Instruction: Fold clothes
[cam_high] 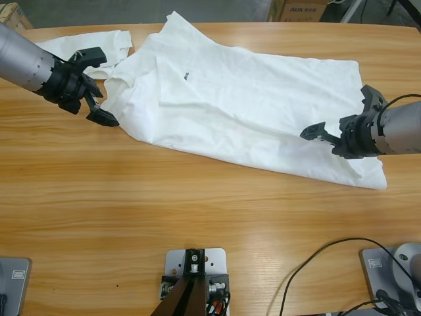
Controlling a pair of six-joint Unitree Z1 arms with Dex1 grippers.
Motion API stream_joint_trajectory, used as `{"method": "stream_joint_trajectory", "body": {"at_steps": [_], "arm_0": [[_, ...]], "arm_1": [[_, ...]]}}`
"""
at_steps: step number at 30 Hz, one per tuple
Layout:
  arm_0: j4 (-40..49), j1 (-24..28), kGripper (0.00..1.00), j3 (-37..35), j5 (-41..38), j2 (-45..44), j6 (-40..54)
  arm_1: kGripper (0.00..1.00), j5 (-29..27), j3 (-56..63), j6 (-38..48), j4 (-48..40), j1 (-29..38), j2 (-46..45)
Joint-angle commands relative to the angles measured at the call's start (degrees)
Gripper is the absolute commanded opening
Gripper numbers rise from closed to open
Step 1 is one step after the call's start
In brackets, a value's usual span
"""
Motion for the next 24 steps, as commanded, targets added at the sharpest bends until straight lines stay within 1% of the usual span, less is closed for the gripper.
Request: {"method": "stream_joint_trajectory", "body": {"at_steps": [1,11,16,17,20,21,22,23,24], "arm_0": [[-2.0,0.8,1.0,-1.1,3.5,5.9,0.2],[-3.1,0.8,1.0,-4.8,4.2,10.2,-1.6],[-3.0,0.8,0.997,-4.5,6.2,10.4,-2.1],[-3.0,0.8,0.956,-4.3,6.5,10.3,-2.2],[-2.8,1.2,0.607,-4.0,8.4,9.8,-2.4],[-2.8,1.5,0.515,-3.9,8.6,9.8,-2.4],[-2.8,1.8,0.458,-3.8,8.4,9.9,-2.3],[-2.8,1.8,0.451,-3.7,8.3,10.0,-2.2],[-2.8,1.8,0.418,-3.7,7.8,10.0,-2.1]], "arm_1": [[0.987,1.2,1.7,-0.5,-1.2,0.6,2.0],[0.982,1.4,1.7,-0.5,-2.0,0.6,2.9],[0.979,1.6,1.8,-0.5,-2.8,0.6,4.2],[0.977,1.7,1.8,-0.5,-3.1,0.6,4.4],[0.977,1.8,1.7,-0.5,-3.5,0.6,4.6],[0.977,1.9,1.7,-0.5,-3.5,0.6,4.5],[0.977,1.9,1.8,-0.5,-3.5,0.6,4.4],[0.977,1.9,1.8,-0.5,-3.4,0.6,4.2],[0.977,2.0,1.9,-0.5,-3.4,0.6,4.1]]}}
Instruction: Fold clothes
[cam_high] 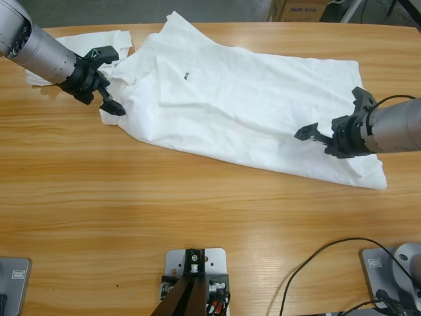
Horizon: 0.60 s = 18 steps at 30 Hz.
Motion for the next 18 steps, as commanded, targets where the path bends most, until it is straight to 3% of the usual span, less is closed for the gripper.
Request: {"method": "stream_joint_trajectory", "body": {"at_steps": [1,3,4,8,18], "arm_0": [[-0.5,1.3,0.304,1.0,0.8,3.0,-0.5],[-0.4,1.2,0.04,1.0,-1.6,3.2,-0.5],[-0.4,1.2,0.0,1.1,-2.2,3.3,-0.5],[0.4,1.2,0.0,1.6,-3.1,3.4,-0.4],[13.4,1.5,0.0,5.0,1.3,-1.9,-0.9]], "arm_1": [[0.977,1.5,1.7,-0.5,-0.8,0.6,1.2],[0.977,1.5,1.7,-0.5,-0.8,0.6,1.2],[0.977,1.5,1.7,-0.5,-0.8,0.6,1.2],[0.977,1.5,1.7,-0.5,-0.8,0.6,1.1],[0.977,1.3,1.5,-0.4,1.2,0.6,-0.9]]}}
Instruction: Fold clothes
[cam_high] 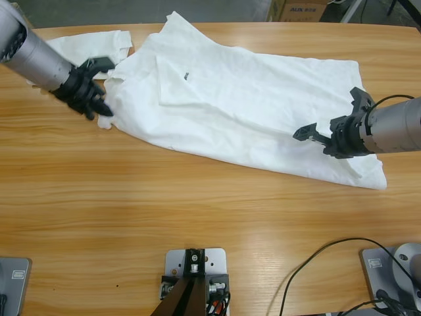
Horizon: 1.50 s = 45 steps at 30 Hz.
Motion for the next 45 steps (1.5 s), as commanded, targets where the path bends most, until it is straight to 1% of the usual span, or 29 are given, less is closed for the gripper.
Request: {"method": "stream_joint_trajectory", "body": {"at_steps": [1,4,8,11,14,15,16,17,18,20,22,24,25,27,28,30,33,37,39,40,43,45], "arm_0": [[9.8,0.7,0.0,3.1,2.9,-1.9,-0.7],[13.9,-0.7,0.0,3.3,2.8,-3.3,-0.7],[15.9,-4.0,0.0,4.1,2.1,-3.4,-0.7],[19.1,-6.3,0.0,4.0,0.5,-3.3,-0.9],[21.4,-6.8,0.0,4.9,0.6,-4.1,-2.7],[21.9,-6.5,0.138,5.5,1.5,-4.2,-3.8],[22.1,-5.8,0.536,6.1,2.7,-4.4,-5.2],[22.3,-4.7,0.629,6.4,4.4,-4.8,-6.9],[22.4,-3.7,0.679,6.7,6.2,-5.3,-8.0],[22.5,-1.5,0.684,7.1,8.7,-6.2,-9.3],[22.3,-0.1,0.754,6.8,9.3,-6.1,-10.1],[22.2,-0.4,0.761,6.2,8.7,-5.5,-10.2],[22.2,-0.9,0.761,6.1,8.4,-5.2,-10.1],[22.2,-2.0,0.761,5.9,8.2,-4.9,-10.1],[22.2,-2.4,0.761,5.6,8.2,-4.9,-10.0],[22.2,-3.1,0.757,3.8,7.4,-5.9,-9.8],[21.7,-6.1,0.757,0.2,-0.1,-10.2,-7.9],[21.0,-15.1,0.756,-1.1,-0.5,-15.5,-4.8],[20.0,-19.5,0.755,0.3,-0.7,-15.7,-4.5],[19.3,-20.7,0.752,1.5,-1.5,-15.3,-4.7],[14.8,-21.1,0.751,6.9,-2.5,-12.8,-5.4],[10.9,-19.7,0.735,9.2,-2.5,-10.4,-5.6]], "arm_1": [[0.977,0.5,1.5,-0.4,1.7,0.6,-1.2],[0.977,0.5,1.5,-0.4,2.7,0.6,-1.0],[0.977,0.3,1.0,0.1,3.2,0.6,-0.2],[0.979,-0.3,1.0,1.2,5.0,0.6,-0.5],[0.979,-1.0,0.9,1.2,6.3,0.6,-1.5],[0.981,-1.1,0.8,1.2,6.5,0.6,-1.8],[0.982,-1.2,0.7,1.2,6.9,0.6,-1.9],[0.98,-1.5,0.7,1.2,7.5,0.6,-1.9],[0.979,-2.1,0.7,1.2,8.2,0.6,-2.1],[0.977,-3.2,0.7,1.2,8.6,0.6,-2.6],[0.977,-4.2,0.7,1.3,9.5,0.6,-4.2],[0.98,-4.0,0.3,2.2,11.9,0.6,-7.8],[0.982,-3.8,-0.2,3.2,14.5,0.9,-10.5],[0.971,-3.3,-0.3,6.1,16.8,4.3,-16.9],[0.901,-2.7,-0.2,6.9,17.3,5.5,-18.4],[0.648,-2.7,-0.2,7.2,17.7,6.7,-18.5],[0.476,-3.3,0.2,6.5,17.5,6.7,-17.6],[0.476,-3.5,0.4,4.3,17.5,7.0,-15.1],[0.476,-3.5,0.3,4.3,17.0,7.1,-13.6],[0.476,-3.5,0.3,4.3,16.7,7.1,-13.2],[0.471,-3.6,0.0,3.9,16.7,7.1,-13.2],[0.471,-4.4,-0.1,3.9,16.6,7.1,-13.2]]}}
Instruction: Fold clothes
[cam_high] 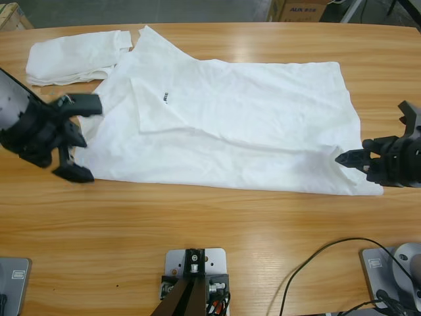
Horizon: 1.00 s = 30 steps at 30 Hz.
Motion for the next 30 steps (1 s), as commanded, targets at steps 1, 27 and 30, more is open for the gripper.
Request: {"method": "stream_joint_trajectory", "body": {"at_steps": [1,27,30], "arm_0": [[-10.6,-1.0,0.734,9.6,-2.0,5.4,-0.4],[-18.9,1.5,0.734,7.9,-0.2,13.8,-12.1],[-18.9,1.5,0.734,7.7,-0.1,14.4,-12.1]], "arm_1": [[0.47,-1.9,0.4,-1.0,-0.3,0.6,2.3],[0.0,1.9,3.3,3.9,-8.5,-5.2,20.2],[0.0,0.7,3.1,4.0,-7.8,-5.4,20.4]]}}
